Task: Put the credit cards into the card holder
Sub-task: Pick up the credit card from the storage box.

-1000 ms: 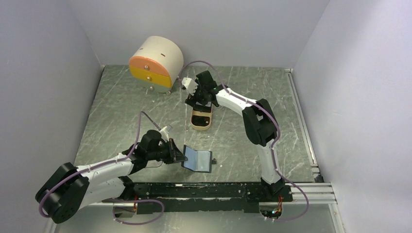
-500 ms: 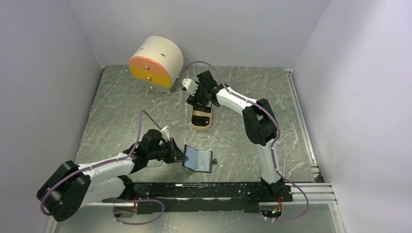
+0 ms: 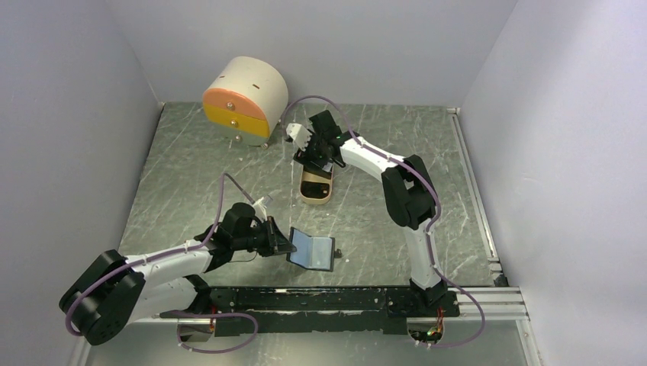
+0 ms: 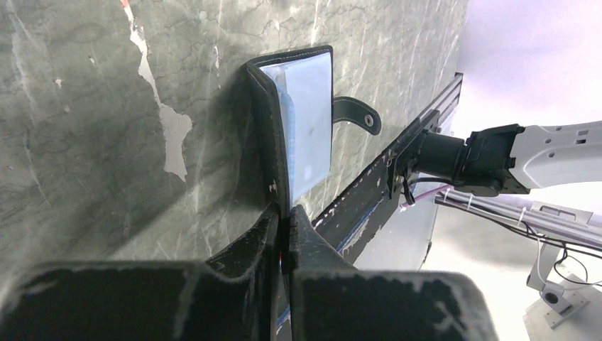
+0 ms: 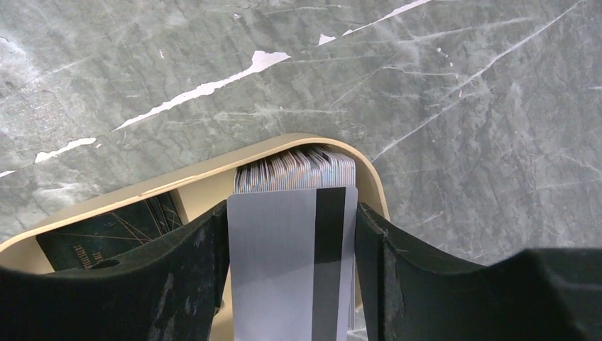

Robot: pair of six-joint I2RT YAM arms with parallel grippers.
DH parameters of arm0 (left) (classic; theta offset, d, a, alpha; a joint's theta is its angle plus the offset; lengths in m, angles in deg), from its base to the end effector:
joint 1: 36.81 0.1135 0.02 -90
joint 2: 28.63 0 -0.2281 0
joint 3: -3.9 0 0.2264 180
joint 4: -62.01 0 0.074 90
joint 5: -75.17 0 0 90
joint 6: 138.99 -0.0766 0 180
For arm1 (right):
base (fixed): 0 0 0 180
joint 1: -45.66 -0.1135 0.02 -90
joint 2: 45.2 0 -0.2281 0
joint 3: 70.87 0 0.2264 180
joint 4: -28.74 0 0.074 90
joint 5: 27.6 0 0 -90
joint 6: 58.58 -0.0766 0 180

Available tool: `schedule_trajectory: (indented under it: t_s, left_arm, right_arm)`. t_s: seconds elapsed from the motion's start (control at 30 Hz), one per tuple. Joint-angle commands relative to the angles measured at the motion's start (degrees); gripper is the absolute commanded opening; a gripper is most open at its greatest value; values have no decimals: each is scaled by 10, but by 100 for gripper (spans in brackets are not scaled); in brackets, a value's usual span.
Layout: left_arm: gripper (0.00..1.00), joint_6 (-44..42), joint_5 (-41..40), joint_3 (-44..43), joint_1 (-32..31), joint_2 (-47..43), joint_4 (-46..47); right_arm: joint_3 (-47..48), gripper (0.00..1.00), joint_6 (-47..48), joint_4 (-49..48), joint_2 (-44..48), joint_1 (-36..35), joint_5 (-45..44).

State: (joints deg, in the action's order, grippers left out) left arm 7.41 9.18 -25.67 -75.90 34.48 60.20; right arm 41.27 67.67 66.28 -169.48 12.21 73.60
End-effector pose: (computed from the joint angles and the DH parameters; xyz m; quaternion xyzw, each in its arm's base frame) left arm 0.1534 -0.1648 0.1085 -0.0364 0.8735 -0.4566 0.1651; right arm 0.3809 0.2695 0.1407 -0.5615 0.7475 0.0832 0.3451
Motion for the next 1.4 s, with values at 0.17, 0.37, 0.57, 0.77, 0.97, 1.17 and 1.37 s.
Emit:
schedule_trajectory:
  t_s: [0.17,0.37,0.57,0.77,0.97,1.17,1.37]
  left_arm:
    - [9,1,21,-12,-2,6,27]
    - [9,4,18,-9,-4,4,29]
    - [9,6,17,-6,-5,5,33]
    - [9,2,16,-14,-6,9,28]
    - [9,1,21,-18,-7,21,33]
    - [9,-3,21,-24,-8,24,28]
    - [9,-4,18,-24,-8,19,22]
  right_arm:
    - [-11,60,-14,-8,43,4,-37]
    - [-29,57,-14,-28,57,4,-39]
    - [-15,54,-16,-14,56,4,-33]
    - [-15,55,-19,-11,67,4,-26]
    - [-14,60,-30,3,72,5,-24]
    - [-22,59,-60,2,76,5,-24]
    - [-31,47,-70,3,87,4,-4]
